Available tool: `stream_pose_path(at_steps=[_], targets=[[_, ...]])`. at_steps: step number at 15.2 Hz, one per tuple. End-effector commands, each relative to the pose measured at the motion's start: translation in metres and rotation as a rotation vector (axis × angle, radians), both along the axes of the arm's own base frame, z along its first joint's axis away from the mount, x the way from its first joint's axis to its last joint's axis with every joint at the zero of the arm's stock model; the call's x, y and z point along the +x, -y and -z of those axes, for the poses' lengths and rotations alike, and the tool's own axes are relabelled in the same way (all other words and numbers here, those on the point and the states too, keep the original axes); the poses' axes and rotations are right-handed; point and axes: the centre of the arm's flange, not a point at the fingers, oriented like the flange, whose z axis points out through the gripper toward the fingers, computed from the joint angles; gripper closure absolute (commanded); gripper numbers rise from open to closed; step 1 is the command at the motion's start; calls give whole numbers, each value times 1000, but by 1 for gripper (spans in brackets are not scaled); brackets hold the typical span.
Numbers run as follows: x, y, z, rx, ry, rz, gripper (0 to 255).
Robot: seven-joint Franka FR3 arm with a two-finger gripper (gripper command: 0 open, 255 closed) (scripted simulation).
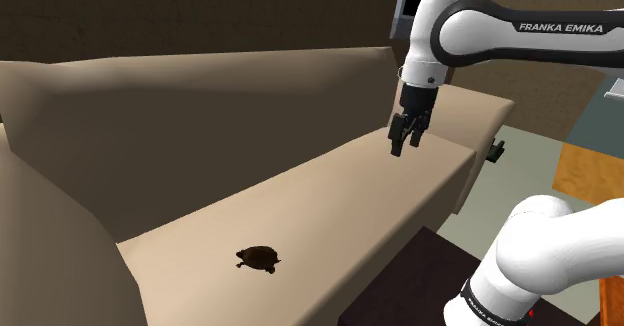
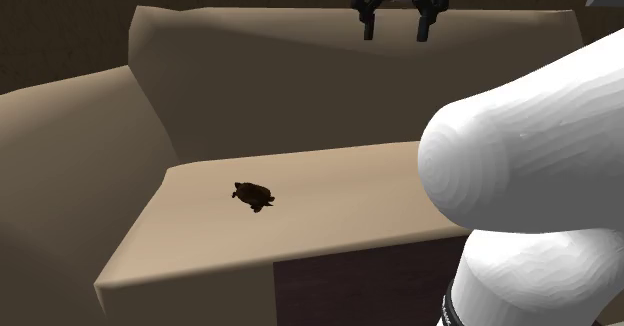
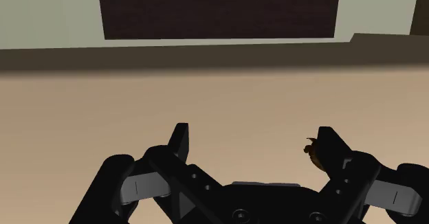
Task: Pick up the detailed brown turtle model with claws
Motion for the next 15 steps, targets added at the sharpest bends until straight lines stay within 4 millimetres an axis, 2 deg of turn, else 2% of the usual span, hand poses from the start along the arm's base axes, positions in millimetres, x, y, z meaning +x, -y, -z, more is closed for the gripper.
stream_pose_path(at_steps=[1, 15], targets=[[0, 0, 0, 0, 0, 0, 0], [132, -75, 118, -10, -52, -235, 0]])
